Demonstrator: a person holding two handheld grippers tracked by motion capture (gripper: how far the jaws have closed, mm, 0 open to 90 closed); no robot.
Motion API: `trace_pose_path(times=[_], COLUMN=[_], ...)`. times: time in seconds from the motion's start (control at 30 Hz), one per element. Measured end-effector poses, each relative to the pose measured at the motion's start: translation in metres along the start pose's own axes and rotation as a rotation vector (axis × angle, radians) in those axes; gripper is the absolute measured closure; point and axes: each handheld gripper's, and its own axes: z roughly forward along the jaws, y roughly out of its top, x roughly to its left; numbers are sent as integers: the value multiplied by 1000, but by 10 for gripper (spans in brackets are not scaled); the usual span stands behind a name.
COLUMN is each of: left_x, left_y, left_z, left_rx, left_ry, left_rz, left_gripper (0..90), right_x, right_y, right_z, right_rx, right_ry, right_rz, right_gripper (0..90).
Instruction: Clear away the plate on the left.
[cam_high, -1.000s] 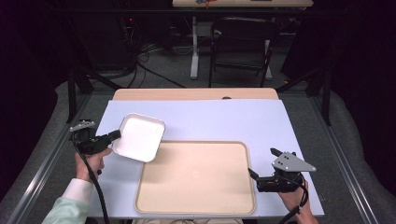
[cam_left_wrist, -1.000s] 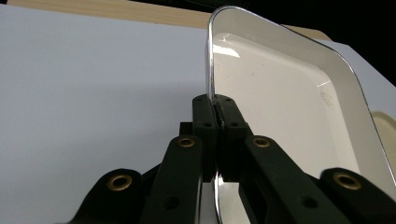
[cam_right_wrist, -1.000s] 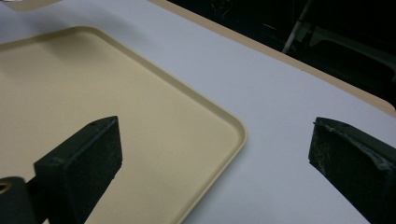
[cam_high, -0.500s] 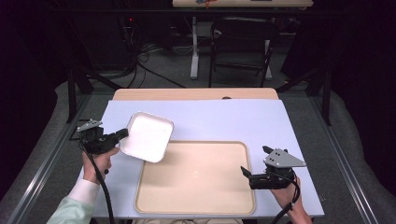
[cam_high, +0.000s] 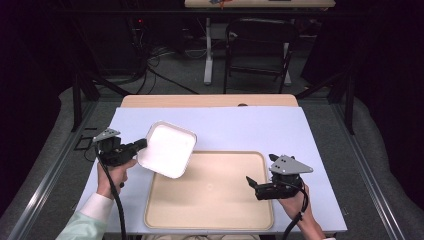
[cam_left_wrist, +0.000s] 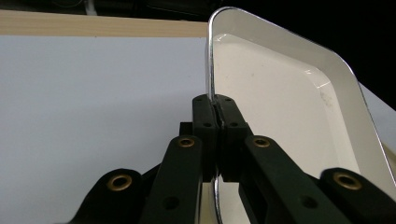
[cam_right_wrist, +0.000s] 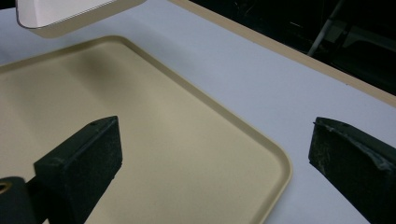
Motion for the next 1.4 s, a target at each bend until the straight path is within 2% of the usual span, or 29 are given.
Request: trace_pose_path(times=[0.43, 0.63, 0.8, 0.97, 1.1, 1.17, 1.4], left_x=[-20, -27, -33, -40, -43, -45, -50], left_y=[-1, -2, -3, -3, -4, -4, -6], left_z=[7, 12, 15, 19, 22, 23, 25], left_rx=[8, 7, 14, 22, 22, 22, 19], left_ry=[-34, -55, -68, -75, -80, -83, -89], left_rz=[32, 34, 43, 61, 61, 63, 71], left_gripper=[882, 881, 881, 882, 881, 881, 881], right_x=[9, 13, 14, 20, 25, 27, 36], right_y=[8, 12, 17, 21, 23, 24, 26], right_z=[16, 24, 31, 42, 48, 52, 64], right_rx=[16, 22, 24, 40, 40, 57, 73], right_ry=[38, 58, 70, 100, 119, 135, 181], right_rz=[7, 7, 35, 35, 37, 41, 58], right_gripper=[24, 26, 41, 40, 15, 0, 0])
